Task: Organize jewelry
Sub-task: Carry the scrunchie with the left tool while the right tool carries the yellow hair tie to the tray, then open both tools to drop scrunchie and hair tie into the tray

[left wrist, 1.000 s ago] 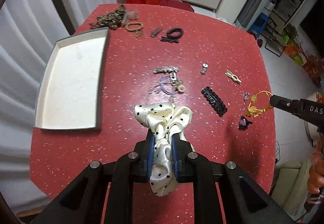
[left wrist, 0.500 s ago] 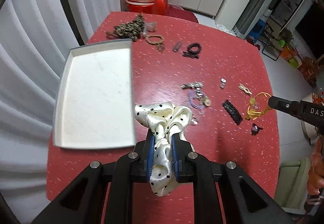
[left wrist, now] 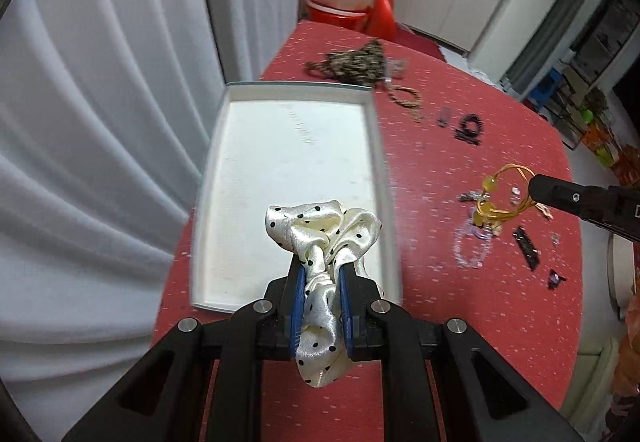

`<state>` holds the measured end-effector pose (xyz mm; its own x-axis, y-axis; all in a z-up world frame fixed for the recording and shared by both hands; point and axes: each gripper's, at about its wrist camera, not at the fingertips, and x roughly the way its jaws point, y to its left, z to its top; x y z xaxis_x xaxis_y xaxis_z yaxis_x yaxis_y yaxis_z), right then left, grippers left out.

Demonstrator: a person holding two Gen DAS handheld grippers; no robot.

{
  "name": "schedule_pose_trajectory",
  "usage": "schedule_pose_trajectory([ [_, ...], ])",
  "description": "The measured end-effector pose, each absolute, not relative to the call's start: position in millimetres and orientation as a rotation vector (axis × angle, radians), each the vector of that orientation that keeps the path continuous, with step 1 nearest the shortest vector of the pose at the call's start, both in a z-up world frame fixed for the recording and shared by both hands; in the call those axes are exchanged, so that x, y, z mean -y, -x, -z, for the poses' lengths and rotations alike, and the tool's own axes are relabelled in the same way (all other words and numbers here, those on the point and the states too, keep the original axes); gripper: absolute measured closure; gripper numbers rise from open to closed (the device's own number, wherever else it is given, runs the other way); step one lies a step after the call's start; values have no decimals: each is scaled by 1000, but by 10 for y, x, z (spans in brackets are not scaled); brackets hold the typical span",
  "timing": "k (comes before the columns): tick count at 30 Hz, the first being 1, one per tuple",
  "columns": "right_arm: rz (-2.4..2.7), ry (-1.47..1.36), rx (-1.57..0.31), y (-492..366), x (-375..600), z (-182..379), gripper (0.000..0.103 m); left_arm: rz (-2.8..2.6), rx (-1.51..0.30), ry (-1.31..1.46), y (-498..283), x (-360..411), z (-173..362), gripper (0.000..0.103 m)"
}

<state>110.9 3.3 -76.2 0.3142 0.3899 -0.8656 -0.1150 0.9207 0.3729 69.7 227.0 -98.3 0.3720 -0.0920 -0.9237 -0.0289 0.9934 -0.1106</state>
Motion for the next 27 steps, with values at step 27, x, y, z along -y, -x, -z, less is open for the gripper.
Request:
schedule_pose_trajectory([
  [27,-390,-193,-1452,-1353,-1165,2160,101,-35,-1272,79,-1024,-2738,2097,85],
])
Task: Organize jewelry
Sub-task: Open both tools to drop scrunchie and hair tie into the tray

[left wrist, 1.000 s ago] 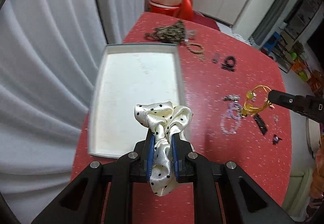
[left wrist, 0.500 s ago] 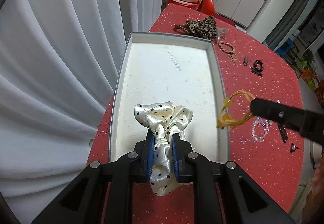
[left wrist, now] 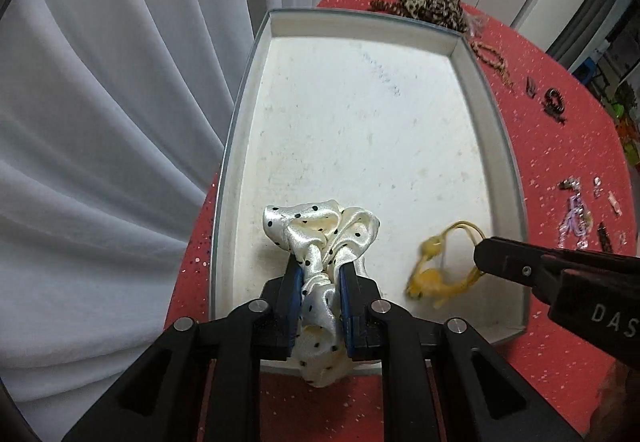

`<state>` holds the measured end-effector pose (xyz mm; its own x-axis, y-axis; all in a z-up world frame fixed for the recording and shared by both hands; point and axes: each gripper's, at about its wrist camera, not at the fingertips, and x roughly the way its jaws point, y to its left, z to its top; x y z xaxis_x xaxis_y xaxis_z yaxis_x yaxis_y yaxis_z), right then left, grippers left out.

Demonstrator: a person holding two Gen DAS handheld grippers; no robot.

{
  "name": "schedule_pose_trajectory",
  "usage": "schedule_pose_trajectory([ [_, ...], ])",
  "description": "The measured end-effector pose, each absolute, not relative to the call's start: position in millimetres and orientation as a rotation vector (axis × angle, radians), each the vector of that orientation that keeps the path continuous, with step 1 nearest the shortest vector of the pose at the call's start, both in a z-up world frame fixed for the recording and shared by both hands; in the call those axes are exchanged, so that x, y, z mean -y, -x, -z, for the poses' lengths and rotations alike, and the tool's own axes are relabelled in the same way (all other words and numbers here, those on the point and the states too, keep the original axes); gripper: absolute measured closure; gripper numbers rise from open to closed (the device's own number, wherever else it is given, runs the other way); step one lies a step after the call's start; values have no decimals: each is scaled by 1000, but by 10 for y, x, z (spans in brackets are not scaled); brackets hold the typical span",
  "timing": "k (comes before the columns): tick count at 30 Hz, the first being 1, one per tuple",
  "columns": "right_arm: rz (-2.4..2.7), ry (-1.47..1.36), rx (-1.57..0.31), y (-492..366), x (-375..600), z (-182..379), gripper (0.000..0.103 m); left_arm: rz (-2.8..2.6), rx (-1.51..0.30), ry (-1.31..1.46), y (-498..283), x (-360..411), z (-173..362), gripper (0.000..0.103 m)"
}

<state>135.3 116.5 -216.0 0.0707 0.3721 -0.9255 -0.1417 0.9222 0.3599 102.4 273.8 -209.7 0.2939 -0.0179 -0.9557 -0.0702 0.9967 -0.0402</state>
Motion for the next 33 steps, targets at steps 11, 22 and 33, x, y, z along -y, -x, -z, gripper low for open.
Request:
schedule_pose_trajectory([
  [11,-347,-161,-1504,-1375,-1190,2493,101,-52,-1282,21,-1013,-2772,2269,38],
  [22,-365,-183,-1483,-1501,-1230,2358,69,-72,-1291,-15,-1016,-2715,2260,15],
  [33,-342,-214,-1412,-1405,-976,1899,48,-65,-1275,-45,-919,-2605,2030,0],
])
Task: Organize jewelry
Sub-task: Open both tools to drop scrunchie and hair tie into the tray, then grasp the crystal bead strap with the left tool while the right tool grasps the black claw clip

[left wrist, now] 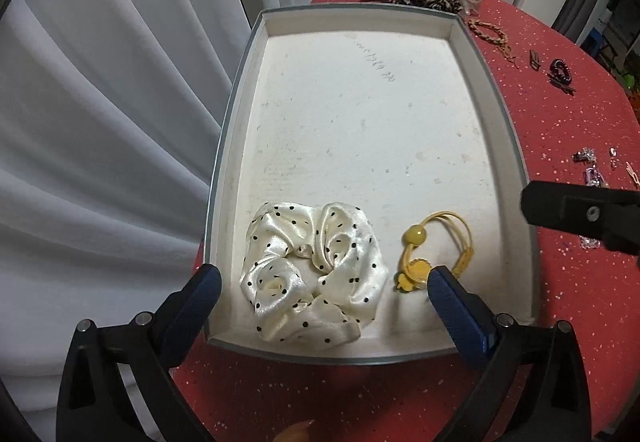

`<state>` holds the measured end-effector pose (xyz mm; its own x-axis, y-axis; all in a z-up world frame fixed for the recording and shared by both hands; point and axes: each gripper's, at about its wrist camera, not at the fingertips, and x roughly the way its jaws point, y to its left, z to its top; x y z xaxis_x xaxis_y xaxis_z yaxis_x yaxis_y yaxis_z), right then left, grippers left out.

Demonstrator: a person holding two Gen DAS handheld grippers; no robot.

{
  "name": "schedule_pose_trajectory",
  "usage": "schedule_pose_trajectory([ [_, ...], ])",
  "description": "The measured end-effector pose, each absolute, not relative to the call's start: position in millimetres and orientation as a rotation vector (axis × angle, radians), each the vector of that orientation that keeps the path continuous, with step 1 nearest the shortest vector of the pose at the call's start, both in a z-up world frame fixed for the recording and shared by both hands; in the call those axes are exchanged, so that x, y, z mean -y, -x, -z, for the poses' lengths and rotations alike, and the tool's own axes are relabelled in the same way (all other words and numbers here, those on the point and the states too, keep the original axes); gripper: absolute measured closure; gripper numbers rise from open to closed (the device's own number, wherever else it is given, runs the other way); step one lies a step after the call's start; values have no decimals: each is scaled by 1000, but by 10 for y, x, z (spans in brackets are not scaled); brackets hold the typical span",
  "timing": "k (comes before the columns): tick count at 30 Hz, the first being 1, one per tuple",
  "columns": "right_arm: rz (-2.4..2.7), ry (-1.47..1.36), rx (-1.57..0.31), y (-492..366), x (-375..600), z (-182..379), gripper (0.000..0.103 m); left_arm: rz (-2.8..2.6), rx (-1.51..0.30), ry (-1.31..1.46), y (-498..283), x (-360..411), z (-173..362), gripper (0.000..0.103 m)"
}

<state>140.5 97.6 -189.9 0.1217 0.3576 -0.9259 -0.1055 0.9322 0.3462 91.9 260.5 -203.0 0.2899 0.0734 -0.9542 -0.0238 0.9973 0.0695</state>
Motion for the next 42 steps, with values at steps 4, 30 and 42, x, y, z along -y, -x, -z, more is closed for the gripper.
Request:
schedule_pose_trajectory([
  [4,-320,-230,-1396,-1320,-825,1710,45,-63,-1271,-55,-908,-2555,1926,0],
  [30,18,-397,-1424,-199,1054,1655,18,217,-1315,-153,-406,-1243,1609,0],
  [42,180,-426,-1439,140,1903,1828,17,273,-1332,-156,-503,-592,1759,0],
])
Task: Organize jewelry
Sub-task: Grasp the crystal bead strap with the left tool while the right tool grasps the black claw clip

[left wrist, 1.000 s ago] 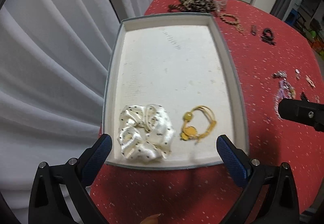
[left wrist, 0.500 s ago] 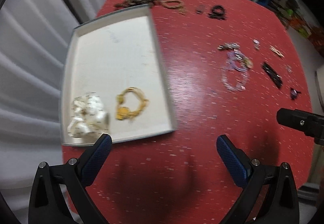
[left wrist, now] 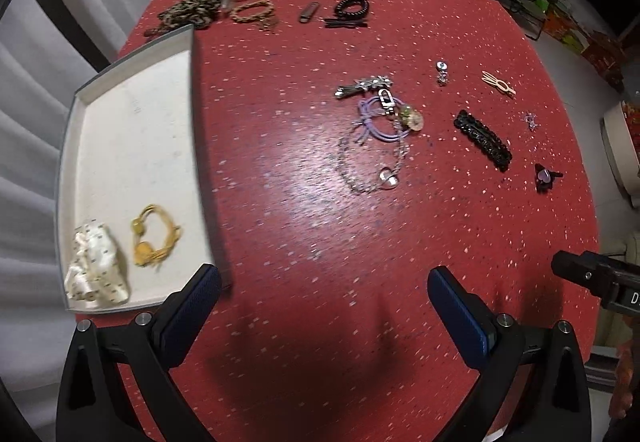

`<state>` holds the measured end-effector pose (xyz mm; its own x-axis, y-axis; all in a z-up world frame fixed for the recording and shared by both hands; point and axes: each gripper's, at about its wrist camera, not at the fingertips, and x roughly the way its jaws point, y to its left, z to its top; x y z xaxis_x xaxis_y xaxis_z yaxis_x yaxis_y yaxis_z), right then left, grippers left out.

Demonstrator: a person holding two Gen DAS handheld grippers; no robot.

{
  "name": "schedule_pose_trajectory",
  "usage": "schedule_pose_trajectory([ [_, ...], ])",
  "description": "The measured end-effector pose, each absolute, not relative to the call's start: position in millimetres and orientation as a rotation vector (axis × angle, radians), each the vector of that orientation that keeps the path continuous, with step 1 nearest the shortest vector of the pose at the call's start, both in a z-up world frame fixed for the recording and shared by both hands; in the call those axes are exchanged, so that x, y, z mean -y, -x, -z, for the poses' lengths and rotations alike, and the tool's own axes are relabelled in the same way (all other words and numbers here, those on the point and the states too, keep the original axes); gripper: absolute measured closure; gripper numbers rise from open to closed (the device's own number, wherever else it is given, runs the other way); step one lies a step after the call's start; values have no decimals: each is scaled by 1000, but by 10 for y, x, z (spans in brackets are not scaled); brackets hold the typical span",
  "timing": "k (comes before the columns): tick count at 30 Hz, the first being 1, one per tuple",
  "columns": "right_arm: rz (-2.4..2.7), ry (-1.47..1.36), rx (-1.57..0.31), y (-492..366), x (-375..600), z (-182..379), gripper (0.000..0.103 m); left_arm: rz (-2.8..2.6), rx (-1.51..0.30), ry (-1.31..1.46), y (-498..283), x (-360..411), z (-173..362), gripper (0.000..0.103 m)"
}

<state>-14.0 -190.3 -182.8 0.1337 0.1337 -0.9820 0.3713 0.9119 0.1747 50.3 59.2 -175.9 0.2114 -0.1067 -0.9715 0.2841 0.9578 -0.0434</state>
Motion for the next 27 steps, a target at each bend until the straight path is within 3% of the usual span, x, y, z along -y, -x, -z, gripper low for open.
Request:
schedule_pose_trajectory([
  [27,276,-314,-1394,-454,2614,2416,17,223,-1318,-134,-1299,-68,2501,0],
])
